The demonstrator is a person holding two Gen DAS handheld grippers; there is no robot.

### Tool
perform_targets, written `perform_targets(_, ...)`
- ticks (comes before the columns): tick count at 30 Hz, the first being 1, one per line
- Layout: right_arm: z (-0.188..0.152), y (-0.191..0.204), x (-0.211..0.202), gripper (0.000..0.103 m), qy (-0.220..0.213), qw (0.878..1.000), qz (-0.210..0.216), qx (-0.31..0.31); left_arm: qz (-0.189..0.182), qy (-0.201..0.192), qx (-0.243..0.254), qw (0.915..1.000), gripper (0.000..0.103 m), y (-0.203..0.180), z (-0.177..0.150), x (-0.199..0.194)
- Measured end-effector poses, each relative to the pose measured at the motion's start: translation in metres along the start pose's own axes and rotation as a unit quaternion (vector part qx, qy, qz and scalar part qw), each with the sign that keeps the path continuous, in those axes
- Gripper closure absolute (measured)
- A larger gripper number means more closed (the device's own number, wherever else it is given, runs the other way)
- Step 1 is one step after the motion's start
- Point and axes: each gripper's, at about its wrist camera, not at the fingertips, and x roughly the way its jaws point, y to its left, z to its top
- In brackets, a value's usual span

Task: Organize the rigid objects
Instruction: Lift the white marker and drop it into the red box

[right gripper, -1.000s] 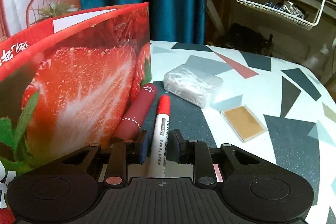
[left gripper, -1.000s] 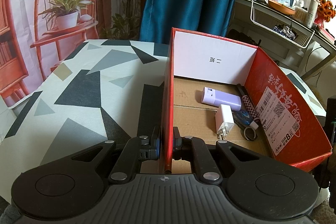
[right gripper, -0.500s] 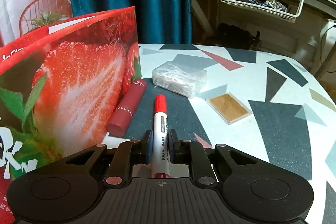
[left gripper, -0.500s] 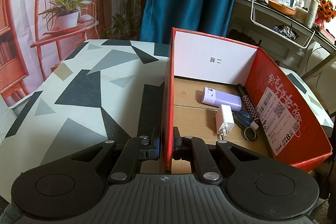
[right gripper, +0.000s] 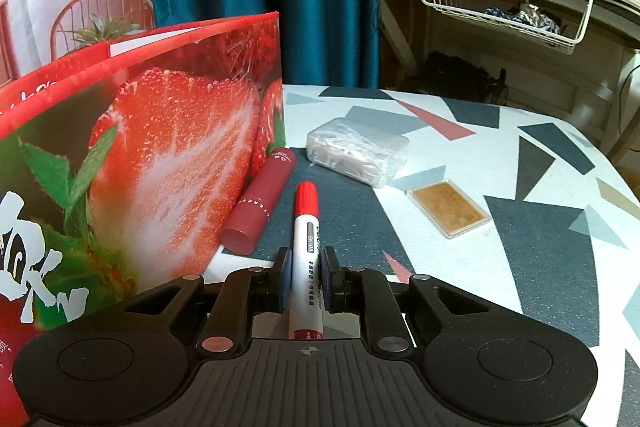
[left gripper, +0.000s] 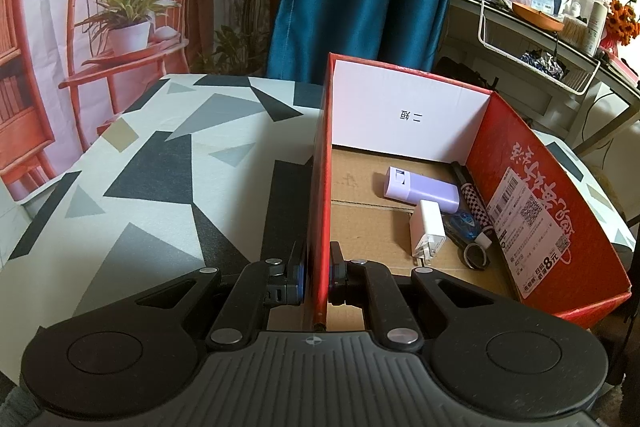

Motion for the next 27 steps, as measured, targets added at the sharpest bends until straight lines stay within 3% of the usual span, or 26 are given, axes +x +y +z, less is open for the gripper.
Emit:
perform_targets(17,0.002,-0.003,0.001,0.088,0.006,1.0,0.013,0.0,0.001,-0.004,-0.002,1.0,0.093,0.001,-0.001,-0.001)
perform_targets(22,0.012,-0.01,-0.001,0.089,0.031,0.998,0.025,0.051,0.004,-0.005,0.0,1.0,0.093,-0.001,-0.002,-0.002)
perform_targets(27,0.028,-0.017,-0.014,0.089,0.007,0.995,0.044,0.094,0.005,-0.005,0.004,1.0,0.093,-0.001,-0.001,-0.002)
